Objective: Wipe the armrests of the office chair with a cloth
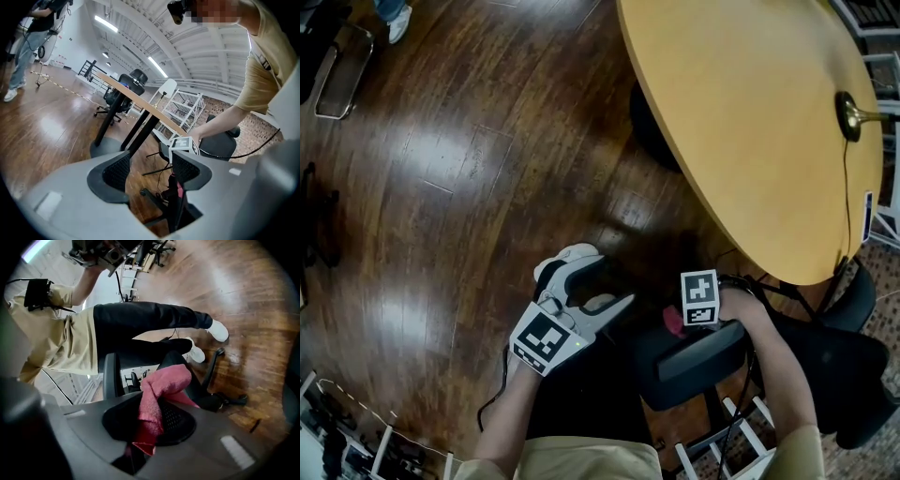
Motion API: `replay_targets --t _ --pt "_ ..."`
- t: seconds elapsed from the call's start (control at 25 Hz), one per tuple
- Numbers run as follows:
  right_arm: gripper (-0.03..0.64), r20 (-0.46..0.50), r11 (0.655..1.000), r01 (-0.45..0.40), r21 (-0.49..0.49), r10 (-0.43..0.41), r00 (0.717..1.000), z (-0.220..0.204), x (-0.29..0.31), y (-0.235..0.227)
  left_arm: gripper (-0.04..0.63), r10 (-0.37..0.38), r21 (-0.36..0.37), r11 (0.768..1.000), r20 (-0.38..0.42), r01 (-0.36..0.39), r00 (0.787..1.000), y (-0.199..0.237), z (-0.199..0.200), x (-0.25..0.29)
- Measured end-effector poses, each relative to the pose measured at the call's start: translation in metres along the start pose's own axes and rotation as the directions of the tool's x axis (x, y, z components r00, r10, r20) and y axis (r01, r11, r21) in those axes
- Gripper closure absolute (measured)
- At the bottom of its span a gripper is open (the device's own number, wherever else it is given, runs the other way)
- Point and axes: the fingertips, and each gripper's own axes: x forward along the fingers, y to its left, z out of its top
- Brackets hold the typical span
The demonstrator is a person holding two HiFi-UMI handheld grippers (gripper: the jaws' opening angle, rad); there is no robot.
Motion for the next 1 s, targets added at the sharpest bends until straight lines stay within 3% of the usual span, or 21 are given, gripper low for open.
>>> replay_targets --t 0.12,0.36,0.44,0.56,0.64,0.8,1.0 --pt "0.571 0.014 0.999 0.036 0.035 -0.036 0.999 0.0 0.019 -0.012 0.328 -0.007 0.0 1.0 0.001 0.007 1.0 -0.002 0.0 0.0" --pt "0.568 -0.009 0.976 0.215 0.022 -0.215 0.977 0.002 0.027 -0.041 0.328 -0.006 0.01 1.0 -0.001 0.006 1.0 0.002 0.0 -0.005" --pt "0.568 -0.015 0.954 0.298 0.029 -0.298 0.955 -0.003 0.024 -0.065 0.328 0.002 0.005 1.0 0.007 -0.002 1.0 0.003 0.003 -0.006" --pt "0.568 -0.05 0.899 0.435 0.05 -0.433 0.9 -0.014 0.026 -0.111 0.328 0.005 0.003 1.0 0.002 -0.005 1.0 0.002 0.0 -0.004" --pt "0.568 -0.055 0.868 0.486 0.098 -0.483 0.874 -0.017 0.032 -0.139 0.328 0.001 0.005 1.0 -0.012 -0.001 1.0 0.0 -0.006 -0.002" --pt "0.566 -0.019 0.86 0.441 0.256 -0.452 0.892 -0.017 0.049 -0.167 0.328 -0.02 0.02 1.0 -0.062 0.021 0.998 -0.005 -0.015 -0.004" --pt "0.565 0.009 0.886 0.418 0.202 -0.428 0.904 -0.002 0.027 -0.14 0.328 -0.017 0.036 0.999 -0.077 0.019 0.997 -0.008 -0.018 -0.01"
